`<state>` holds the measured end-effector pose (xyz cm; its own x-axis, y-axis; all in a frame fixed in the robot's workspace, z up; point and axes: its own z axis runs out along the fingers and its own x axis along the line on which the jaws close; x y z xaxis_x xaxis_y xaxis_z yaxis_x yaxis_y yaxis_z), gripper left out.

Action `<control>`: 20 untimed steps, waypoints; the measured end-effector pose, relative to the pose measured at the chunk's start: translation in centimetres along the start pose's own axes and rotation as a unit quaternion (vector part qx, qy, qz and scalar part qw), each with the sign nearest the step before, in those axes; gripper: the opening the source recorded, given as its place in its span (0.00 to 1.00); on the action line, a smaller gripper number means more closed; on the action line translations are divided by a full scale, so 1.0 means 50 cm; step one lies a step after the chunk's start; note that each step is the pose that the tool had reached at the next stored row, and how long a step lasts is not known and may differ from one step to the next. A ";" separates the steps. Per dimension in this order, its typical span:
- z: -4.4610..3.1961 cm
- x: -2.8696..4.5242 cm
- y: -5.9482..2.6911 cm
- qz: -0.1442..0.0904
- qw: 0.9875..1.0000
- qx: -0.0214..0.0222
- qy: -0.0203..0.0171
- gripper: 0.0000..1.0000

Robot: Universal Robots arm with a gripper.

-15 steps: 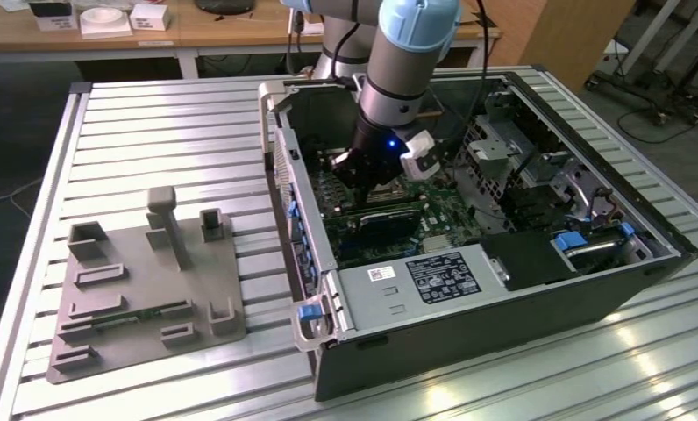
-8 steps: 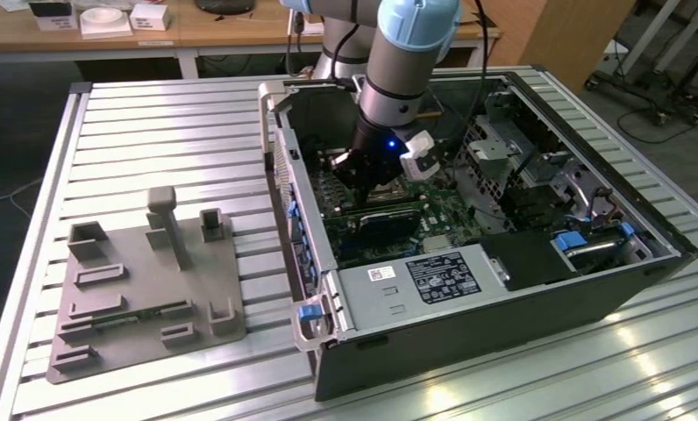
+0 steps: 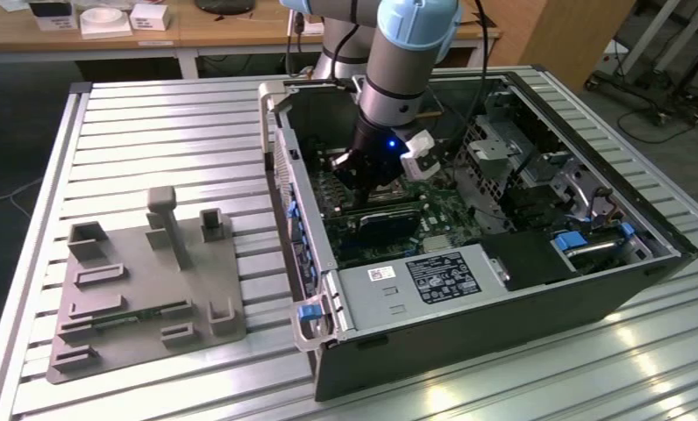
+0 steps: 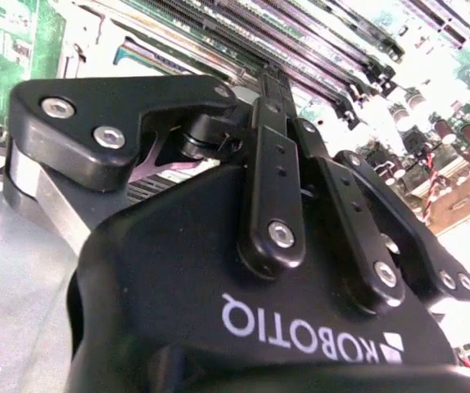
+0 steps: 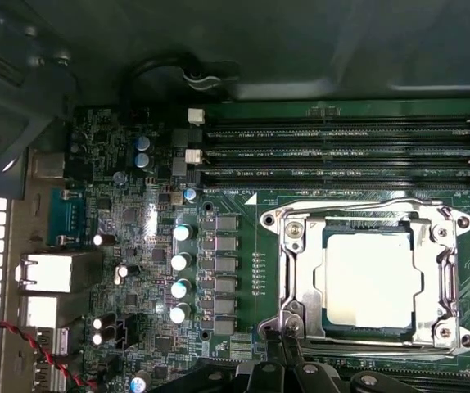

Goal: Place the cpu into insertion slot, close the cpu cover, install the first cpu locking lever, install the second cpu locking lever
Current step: 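Install the second cpu locking lever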

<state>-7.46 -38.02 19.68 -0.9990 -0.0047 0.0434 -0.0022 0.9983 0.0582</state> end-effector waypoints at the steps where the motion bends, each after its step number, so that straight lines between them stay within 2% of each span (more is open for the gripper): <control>1: 0.000 0.000 0.000 0.000 1.000 -0.001 0.000 0.10; 20: 0.000 0.004 0.008 -0.001 1.000 -0.009 0.000 0.10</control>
<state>-7.67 -37.64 19.70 -0.9990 -0.0070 0.0434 -0.0036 0.9970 0.0768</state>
